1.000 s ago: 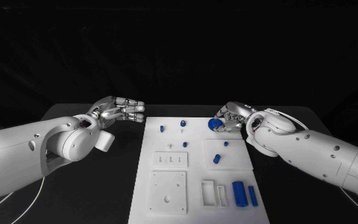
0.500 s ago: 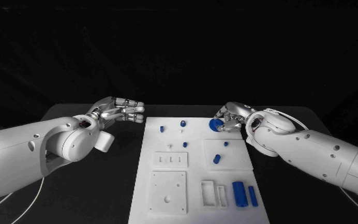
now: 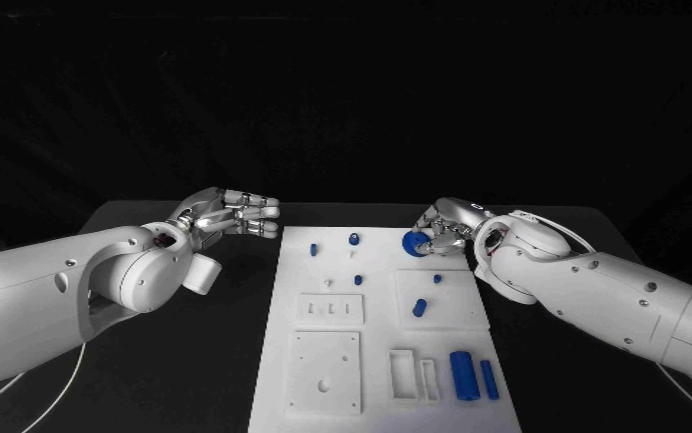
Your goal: Assemble the parts on the task board
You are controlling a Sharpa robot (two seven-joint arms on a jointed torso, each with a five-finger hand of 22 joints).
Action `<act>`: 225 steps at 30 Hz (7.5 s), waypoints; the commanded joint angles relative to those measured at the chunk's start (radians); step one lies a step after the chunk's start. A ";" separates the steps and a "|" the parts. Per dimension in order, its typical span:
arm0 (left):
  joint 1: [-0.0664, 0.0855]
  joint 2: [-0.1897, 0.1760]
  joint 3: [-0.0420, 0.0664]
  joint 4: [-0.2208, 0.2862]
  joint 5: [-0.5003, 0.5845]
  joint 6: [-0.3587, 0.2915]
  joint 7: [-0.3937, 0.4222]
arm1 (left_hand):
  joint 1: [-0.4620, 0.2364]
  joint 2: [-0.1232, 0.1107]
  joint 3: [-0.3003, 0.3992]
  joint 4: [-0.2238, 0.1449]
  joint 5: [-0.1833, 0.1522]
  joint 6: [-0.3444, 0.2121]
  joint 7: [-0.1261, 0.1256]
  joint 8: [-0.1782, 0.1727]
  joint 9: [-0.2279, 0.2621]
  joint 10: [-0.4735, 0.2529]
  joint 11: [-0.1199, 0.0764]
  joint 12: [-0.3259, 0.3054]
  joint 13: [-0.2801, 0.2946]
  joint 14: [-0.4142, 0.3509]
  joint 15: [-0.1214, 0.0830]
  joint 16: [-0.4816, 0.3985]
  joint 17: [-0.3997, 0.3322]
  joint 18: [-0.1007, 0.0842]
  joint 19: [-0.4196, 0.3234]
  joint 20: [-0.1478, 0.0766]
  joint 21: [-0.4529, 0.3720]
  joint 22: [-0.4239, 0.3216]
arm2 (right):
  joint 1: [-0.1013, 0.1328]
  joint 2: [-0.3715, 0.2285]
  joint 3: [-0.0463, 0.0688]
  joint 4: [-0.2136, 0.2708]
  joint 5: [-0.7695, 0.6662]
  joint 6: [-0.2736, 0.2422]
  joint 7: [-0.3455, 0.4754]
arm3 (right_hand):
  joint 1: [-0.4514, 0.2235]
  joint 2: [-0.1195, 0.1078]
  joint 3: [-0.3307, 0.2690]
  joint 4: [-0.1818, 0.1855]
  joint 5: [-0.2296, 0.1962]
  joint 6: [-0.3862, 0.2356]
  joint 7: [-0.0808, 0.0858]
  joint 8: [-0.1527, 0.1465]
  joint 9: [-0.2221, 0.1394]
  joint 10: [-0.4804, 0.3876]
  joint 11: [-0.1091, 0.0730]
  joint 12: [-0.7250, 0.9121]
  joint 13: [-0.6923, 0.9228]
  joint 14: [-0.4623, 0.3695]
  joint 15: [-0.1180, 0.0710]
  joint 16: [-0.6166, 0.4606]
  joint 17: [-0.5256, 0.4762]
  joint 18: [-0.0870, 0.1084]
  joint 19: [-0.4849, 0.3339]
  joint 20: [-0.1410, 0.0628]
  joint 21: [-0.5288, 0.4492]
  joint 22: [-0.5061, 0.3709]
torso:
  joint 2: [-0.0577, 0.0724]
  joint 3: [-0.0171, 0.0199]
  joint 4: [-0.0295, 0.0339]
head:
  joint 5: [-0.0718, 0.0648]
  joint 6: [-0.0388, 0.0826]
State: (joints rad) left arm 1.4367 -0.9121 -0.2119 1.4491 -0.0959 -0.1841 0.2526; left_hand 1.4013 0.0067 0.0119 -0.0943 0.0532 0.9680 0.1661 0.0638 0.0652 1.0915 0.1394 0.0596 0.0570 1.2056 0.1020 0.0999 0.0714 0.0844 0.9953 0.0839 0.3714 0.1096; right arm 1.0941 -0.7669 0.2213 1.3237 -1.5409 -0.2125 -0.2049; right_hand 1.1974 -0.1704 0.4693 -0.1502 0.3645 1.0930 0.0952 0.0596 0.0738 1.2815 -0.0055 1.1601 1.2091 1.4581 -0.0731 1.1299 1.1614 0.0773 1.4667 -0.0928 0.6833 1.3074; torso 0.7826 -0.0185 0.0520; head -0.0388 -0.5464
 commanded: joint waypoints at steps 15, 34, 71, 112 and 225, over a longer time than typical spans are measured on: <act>0.001 0.002 0.000 0.002 -0.005 0.015 0.001 | -0.001 -0.001 0.003 -0.005 -0.001 -0.009 -0.001 -0.001 0.000 -0.007 0.000 0.001 0.001 -0.002 0.000 0.002 0.001 -0.003 -0.006 0.001 0.006 -0.001 | -0.007 0.003 -0.004 0.123 -0.168 -0.101 -0.060 | 0.025 -0.013 -0.009 0.018 -0.018 0.027 -0.006 0.003 0.001 0.011 -0.009 0.004 0.001 0.002 -0.006 0.003 -0.002 0.015 0.046 -0.006 0.023 0.081 | -0.001 -0.0005 -0.0010 | 0.006 0.002; 0.001 0.006 0.001 0.004 -0.006 0.014 -0.002 | -0.001 0.000 0.005 -0.007 -0.001 -0.009 -0.001 0.000 0.000 -0.008 0.000 0.001 0.001 -0.002 0.001 0.002 0.001 -0.002 -0.007 0.001 0.010 -0.002 | -0.007 0.115 -0.015 0.180 -0.268 -0.146 -0.105 | 0.027 -0.020 0.004 0.028 -0.033 0.032 -0.008 0.003 0.000 0.013 -0.010 0.001 0.001 0.002 -0.007 0.001 -0.004 0.013 0.047 -0.007 0.029 0.082 | 0.001 -0.0018 0.0016 | 0.021 0.004; 0.001 0.012 0.001 0.000 -0.006 0.020 -0.004 | -0.001 0.000 0.005 -0.007 -0.001 -0.009 -0.001 0.000 0.000 -0.008 0.000 0.001 0.001 -0.002 0.001 0.002 0.001 -0.002 -0.007 0.001 0.010 -0.002 | -0.012 0.215 -0.067 0.062 -0.281 -0.116 -0.096 | 0.023 -0.024 -0.001 0.040 -0.031 0.028 -0.007 0.003 0.000 0.012 -0.009 0.000 0.002 0.002 -0.007 -0.001 -0.008 0.012 0.047 -0.008 0.026 0.081 | 0.001 0.0007 -0.0003 | 0.027 -0.009; 0.001 0.017 0.000 -0.010 -0.009 0.030 -0.009 | -0.012 0.002 0.006 -0.001 0.000 -0.020 0.000 -0.001 0.000 -0.011 0.001 0.001 0.001 -0.007 0.003 0.001 0.001 -0.002 -0.011 0.004 0.014 -0.008 | -0.031 0.184 -0.069 0.063 -0.226 -0.109 -0.093 | -0.135 -0.038 -0.001 0.207 -0.162 -0.021 -0.003 0.003 -0.006 -0.001 -0.002 -0.021 -0.029 0.000 -0.001 -0.017 -0.030 0.018 0.050 -0.001 -0.004 0.076 | -0.001 0.0005 -0.0026 | 0.029 -0.012; -0.006 0.008 0.000 -0.052 -0.013 0.018 0.003 | -0.011 0.014 0.008 -0.007 0.000 -0.017 0.000 -0.001 0.000 -0.002 -0.001 0.001 0.001 0.000 -0.001 0.005 0.001 -0.002 -0.008 0.000 0.023 -0.010 | -0.102 -0.099 0.045 -0.039 0.203 -0.063 0.176 | 0.119 0.020 -0.256 0.080 -0.187 0.049 -0.014 0.004 0.007 -0.011 -0.007 -0.024 -0.037 -0.003 -0.003 -0.043 -0.028 0.017 0.046 -0.002 -0.047 0.073 | -0.007 0.0119 -0.0246 | -0.010 -0.005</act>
State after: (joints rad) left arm 1.4304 -0.9045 -0.2121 1.3959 -0.1049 -0.1789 0.2524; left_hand 1.3789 0.0212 0.0186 -0.0956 0.0572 0.9520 0.1642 0.0638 0.0652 1.0899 0.1340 0.0596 0.0570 1.2076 0.1001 0.1045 0.0729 0.0846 0.9918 0.0875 0.3907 0.1002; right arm 0.9967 -0.8668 0.2676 1.2842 -1.3230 -0.2689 -0.0149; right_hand 1.3260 -0.1496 0.2129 -0.0779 0.1814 1.1346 0.0826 0.0626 0.0788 1.2709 -0.0061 1.1329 1.1712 1.4543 -0.0696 1.0912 1.1329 0.0849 1.4631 -0.0892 0.6361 1.3073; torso 0.7759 -0.0063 0.0264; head -0.0476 -0.5520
